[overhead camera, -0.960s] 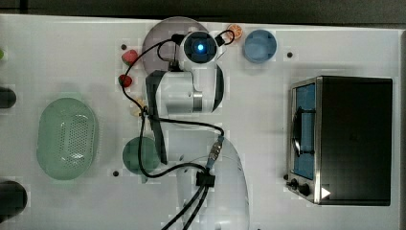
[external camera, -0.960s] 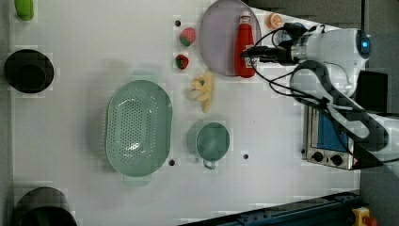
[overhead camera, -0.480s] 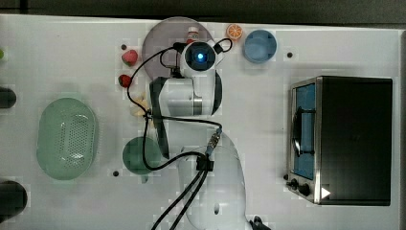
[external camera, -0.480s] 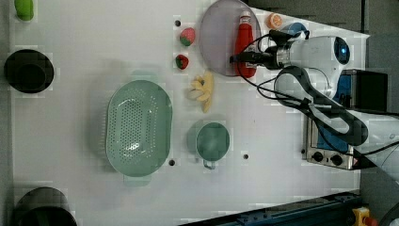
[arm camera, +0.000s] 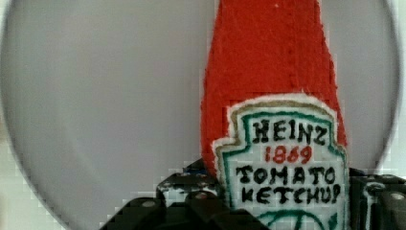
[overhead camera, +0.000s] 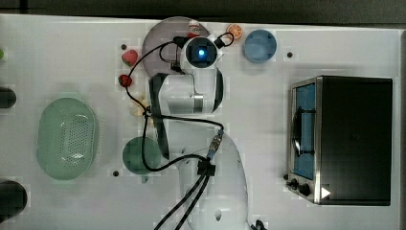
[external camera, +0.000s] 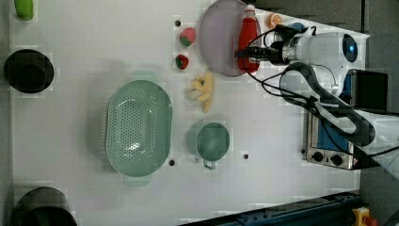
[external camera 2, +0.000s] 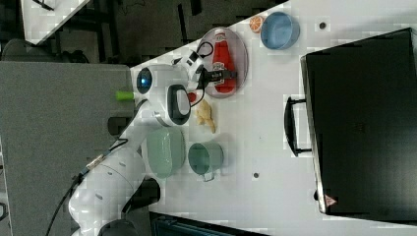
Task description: Pick ketchup from plate and place it on table.
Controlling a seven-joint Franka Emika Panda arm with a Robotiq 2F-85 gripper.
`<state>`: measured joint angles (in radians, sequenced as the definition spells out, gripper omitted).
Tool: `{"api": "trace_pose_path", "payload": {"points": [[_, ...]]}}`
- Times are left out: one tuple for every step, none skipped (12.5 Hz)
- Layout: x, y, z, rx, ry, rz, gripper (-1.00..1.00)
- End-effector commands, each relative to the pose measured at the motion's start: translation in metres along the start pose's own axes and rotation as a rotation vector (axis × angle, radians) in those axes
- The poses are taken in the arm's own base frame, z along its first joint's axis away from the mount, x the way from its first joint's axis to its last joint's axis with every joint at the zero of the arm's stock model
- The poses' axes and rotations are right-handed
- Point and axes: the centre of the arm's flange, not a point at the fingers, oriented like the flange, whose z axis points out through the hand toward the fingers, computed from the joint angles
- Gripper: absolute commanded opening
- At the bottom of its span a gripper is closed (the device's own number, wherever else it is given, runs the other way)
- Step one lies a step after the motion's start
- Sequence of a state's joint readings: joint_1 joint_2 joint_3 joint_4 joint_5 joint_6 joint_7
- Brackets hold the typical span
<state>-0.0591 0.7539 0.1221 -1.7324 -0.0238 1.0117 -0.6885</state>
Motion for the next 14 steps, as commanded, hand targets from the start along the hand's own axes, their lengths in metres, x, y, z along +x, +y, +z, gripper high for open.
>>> {"api": "trace_pose_path", "payload": {"points": [[0.031,-0.012,-0.083,0.012,0.120,0.021,0.26],[0.033,-0.013,-0.101,0.012,0.134,0.036,0.27],[0.035,-0.015,-0.120,0.012,0.147,0.052,0.26],[0.036,-0.015,-0.138,0.010,0.147,0.069,0.27],[0.034,-0.015,-0.155,0.003,0.128,0.080,0.27],[0.030,-0.015,-0.172,-0.004,0.103,0.090,0.27],[0.026,-0.013,-0.189,-0.012,0.078,0.106,0.26],[0.021,-0.011,-0.207,-0.020,0.056,0.133,0.27],[0.016,-0.007,-0.224,-0.028,0.036,0.167,0.27],[0.010,-0.003,-0.239,-0.038,0.016,0.196,0.27],[0.003,0.001,-0.254,-0.046,0.004,0.223,0.27],[-0.004,0.006,-0.267,-0.053,-0.002,0.258,0.27],[-0.015,0.012,-0.276,-0.062,-0.015,0.286,0.27],[-0.029,0.018,-0.281,-0.073,-0.037,0.304,0.26]]}}
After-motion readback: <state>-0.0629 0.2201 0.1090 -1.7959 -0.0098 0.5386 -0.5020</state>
